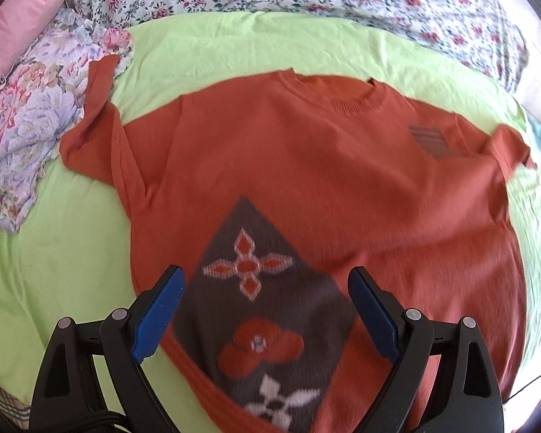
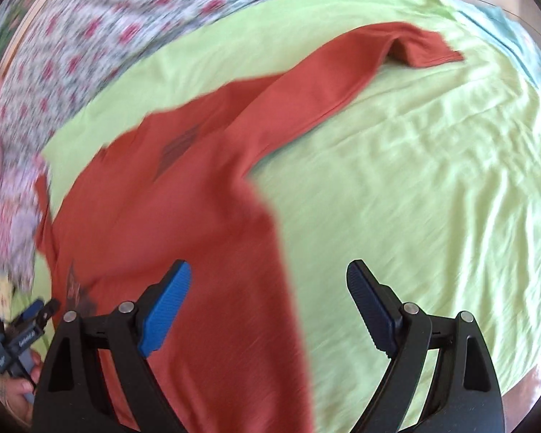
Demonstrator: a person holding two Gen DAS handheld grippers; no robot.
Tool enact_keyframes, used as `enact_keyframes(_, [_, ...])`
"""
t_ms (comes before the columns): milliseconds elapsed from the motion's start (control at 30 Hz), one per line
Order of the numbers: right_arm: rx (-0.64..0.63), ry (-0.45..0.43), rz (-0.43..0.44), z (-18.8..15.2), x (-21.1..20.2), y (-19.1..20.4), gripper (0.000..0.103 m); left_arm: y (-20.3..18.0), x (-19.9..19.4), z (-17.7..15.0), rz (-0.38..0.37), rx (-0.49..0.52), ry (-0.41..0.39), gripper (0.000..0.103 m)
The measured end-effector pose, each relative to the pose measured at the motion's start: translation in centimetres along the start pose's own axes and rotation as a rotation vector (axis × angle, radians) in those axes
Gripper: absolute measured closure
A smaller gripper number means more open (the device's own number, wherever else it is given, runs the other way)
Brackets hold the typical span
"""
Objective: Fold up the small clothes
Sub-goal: 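Grasp the sweater's sleeve cuff with the right gripper and lift it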
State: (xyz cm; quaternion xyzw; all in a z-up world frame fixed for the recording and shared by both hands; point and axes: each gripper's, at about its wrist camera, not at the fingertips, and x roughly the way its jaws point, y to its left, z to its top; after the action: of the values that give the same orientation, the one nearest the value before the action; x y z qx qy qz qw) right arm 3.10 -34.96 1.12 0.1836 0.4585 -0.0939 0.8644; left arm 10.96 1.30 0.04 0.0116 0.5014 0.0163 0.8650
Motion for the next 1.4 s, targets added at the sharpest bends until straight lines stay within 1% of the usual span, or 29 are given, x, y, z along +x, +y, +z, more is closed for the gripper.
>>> enact_keyframes(100, [0.059,-0.040,-0.021,3.2,0.1,-2.8,0.015,0.5,1.0,2.2,-0.003,-0.035,-0.004,0.011])
enact_keyframes(133, [0.093,-0.048,-0.022,4.5,0.4,-3.9,0.015,0.6,1.4,2.9,-0.014,-0.050,0.000,0.011])
enact_keyframes(167, [0.120,-0.061,-0.020,5.4,0.4,-4.9,0.015,0.6,1.7,3.4,-0.006,-0.053,0.002,0.011])
enact_keyframes(300, [0.299,-0.109,-0.013,10.0,1.5,-9.5,0.015,0.6,3.1,5.6,0.016,-0.071,0.006,0.011])
enact_keyframes(333, [0.347,-0.136,-0.017,11.5,1.8,-10.9,0.015,0.5,3.4,6.2,0.018,-0.075,0.005,0.011])
enact_keyframes(400, [0.397,-0.173,-0.048,13.5,2.2,-12.5,0.015,0.3,4.1,7.2,0.028,-0.078,0.009,0.011])
enact_keyframes(500, [0.454,-0.243,-0.086,17.2,2.3,-15.7,0.025,-0.3,5.3,8.7,0.032,-0.081,0.015,0.011])
enact_keyframes(567, [0.495,-0.262,-0.105,19.2,2.5,-18.0,0.032,-0.7,6.2,9.8,0.035,-0.085,0.014,0.011])
enact_keyframes(667, [0.529,-0.262,-0.142,21.2,3.6,-20.5,0.039,-1.3,7.3,11.0,0.038,-0.098,0.021,0.011])
enact_keyframes(700, [0.535,-0.257,-0.149,21.4,3.9,-21.2,0.040,-1.5,7.7,11.3,0.039,-0.103,0.025,0.011])
enact_keyframes(800, [0.541,-0.234,-0.172,22.5,5.5,-22.4,0.048,-2.0,8.5,12.0,0.035,-0.119,0.032,0.011])
enact_keyframes(833, [0.533,-0.234,-0.181,22.6,5.8,-22.6,0.054,-2.3,8.8,12.1,0.034,-0.120,0.037,0.011])
enact_keyframes(867, [0.517,-0.238,-0.192,22.9,5.9,-22.6,0.065,-2.4,9.0,12.2,0.032,-0.119,0.040,0.011])
enact_keyframes(900, [0.503,-0.239,-0.204,23.1,5.9,-22.5,0.074,-2.6,9.2,12.2,0.030,-0.115,0.044,0.011])
enact_keyframes(933, [0.491,-0.236,-0.202,23.2,5.8,-22.5,0.095,-2.8,9.3,12.2,0.030,-0.110,0.046,0.011])
enact_keyframes(1000, [0.478,-0.238,-0.175,23.2,5.0,-21.9,0.096,-3.0,9.5,12.1,0.026,-0.104,0.050,0.011])
enact_keyframes(1100, [0.391,-0.281,-0.116,23.6,2.9,-18.7,0.096,-3.0,9.5,12.1,0.012,-0.110,0.052,0.011])
enact_keyframes(1233, [0.241,-0.318,0.028,23.1,-0.2,-11.3,0.096,-2.7,8.7,11.9,-0.011,-0.116,0.038,0.011])
enact_keyframes(1267, [0.199,-0.320,0.077,22.9,-0.8,-8.9,0.096,-2.6,8.4,11.8,-0.018,-0.115,0.032,0.011])
enact_keyframes(1333, [0.129,-0.304,0.170,22.3,-1.3,-4.6,0.096,-2.3,7.8,11.6,-0.030,-0.114,0.024,0.011])
enact_keyframes(1400, [0.036,-0.263,0.269,21.4,-1.1,0.8,0.096,-1.9,7.4,11.2,-0.038,-0.119,0.021,0.011])
